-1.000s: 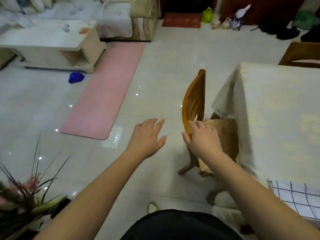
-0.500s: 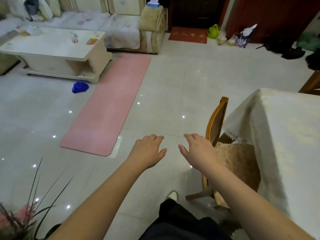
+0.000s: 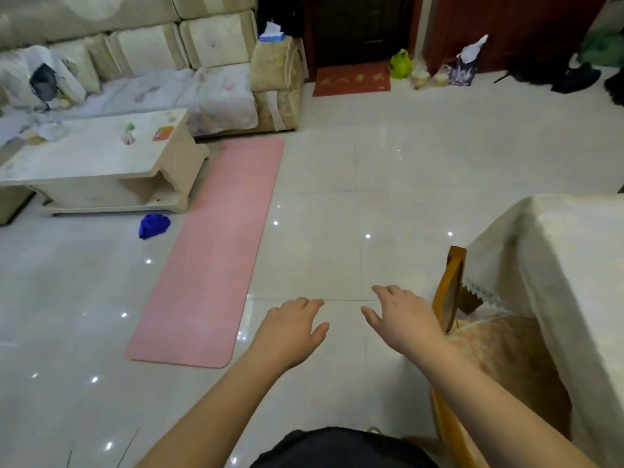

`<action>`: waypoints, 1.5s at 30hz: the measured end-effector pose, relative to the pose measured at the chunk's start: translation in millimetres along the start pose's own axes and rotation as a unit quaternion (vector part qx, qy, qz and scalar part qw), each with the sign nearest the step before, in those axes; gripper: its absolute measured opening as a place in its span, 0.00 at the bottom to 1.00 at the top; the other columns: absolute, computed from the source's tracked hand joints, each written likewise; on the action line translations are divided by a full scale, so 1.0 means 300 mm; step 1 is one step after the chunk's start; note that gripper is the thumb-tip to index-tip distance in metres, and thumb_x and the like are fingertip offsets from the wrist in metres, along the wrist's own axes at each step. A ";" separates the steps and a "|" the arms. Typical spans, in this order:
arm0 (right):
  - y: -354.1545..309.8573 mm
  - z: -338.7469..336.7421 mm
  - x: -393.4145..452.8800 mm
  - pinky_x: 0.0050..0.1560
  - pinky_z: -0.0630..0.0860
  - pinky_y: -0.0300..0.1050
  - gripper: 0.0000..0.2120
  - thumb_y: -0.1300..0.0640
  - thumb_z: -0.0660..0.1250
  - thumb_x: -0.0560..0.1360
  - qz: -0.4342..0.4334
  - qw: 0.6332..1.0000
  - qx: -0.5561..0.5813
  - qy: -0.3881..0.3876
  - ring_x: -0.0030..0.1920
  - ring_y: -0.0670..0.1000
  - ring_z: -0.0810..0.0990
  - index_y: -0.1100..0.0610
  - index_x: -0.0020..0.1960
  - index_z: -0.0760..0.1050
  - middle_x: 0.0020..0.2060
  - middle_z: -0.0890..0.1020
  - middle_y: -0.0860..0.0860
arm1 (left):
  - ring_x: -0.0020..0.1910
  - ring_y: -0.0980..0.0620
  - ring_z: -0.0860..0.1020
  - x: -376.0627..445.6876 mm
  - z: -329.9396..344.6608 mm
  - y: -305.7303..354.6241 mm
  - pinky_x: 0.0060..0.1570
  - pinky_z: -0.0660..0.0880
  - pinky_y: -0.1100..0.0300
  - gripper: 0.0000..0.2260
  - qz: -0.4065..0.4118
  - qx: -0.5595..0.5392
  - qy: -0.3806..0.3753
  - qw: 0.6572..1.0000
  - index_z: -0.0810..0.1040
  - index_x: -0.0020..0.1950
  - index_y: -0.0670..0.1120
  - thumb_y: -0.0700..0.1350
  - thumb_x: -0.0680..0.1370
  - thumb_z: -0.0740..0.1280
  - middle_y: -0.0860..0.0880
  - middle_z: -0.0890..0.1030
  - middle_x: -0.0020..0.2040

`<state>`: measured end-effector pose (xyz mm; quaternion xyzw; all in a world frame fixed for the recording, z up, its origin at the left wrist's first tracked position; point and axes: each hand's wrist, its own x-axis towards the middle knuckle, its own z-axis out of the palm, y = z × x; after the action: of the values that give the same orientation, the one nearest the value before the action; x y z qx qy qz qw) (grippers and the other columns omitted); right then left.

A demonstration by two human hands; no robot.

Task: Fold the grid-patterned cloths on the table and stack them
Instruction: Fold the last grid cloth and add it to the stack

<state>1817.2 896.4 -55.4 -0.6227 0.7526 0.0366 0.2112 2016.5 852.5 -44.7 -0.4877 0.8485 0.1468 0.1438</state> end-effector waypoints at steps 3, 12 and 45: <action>0.011 -0.010 0.080 0.66 0.67 0.50 0.27 0.38 0.50 0.80 0.016 1.000 -0.006 0.003 0.68 0.54 0.71 0.51 0.74 0.62 0.69 0.71 0.51 | 0.69 0.49 0.68 0.132 0.000 -0.029 0.64 0.68 0.52 0.24 0.024 -0.002 -0.021 0.999 0.59 0.76 0.52 0.59 0.82 0.52 0.51 0.68 0.72; -0.039 -0.102 0.480 0.68 0.61 0.50 0.28 0.37 0.50 0.79 0.099 0.994 -0.017 0.029 0.69 0.55 0.67 0.51 0.72 0.63 0.69 0.71 0.52 | 0.69 0.49 0.67 0.637 -0.183 -0.179 0.64 0.67 0.53 0.24 0.122 0.010 0.019 0.992 0.61 0.76 0.52 0.59 0.81 0.53 0.50 0.68 0.72; 0.886 -0.668 1.377 0.71 0.58 0.50 0.31 0.38 0.50 0.80 0.339 0.927 0.112 0.112 0.73 0.55 0.62 0.51 0.78 0.54 0.75 0.63 0.53 | 0.73 0.49 0.62 2.138 -0.760 0.579 0.68 0.61 0.52 0.26 0.391 0.166 0.018 0.905 0.57 0.77 0.52 0.61 0.81 0.49 0.49 0.63 0.76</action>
<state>1453.4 510.8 -78.8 -0.3025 0.9368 -0.0483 0.1690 1532.7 343.6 -65.4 -0.0889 0.9855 0.0395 0.1390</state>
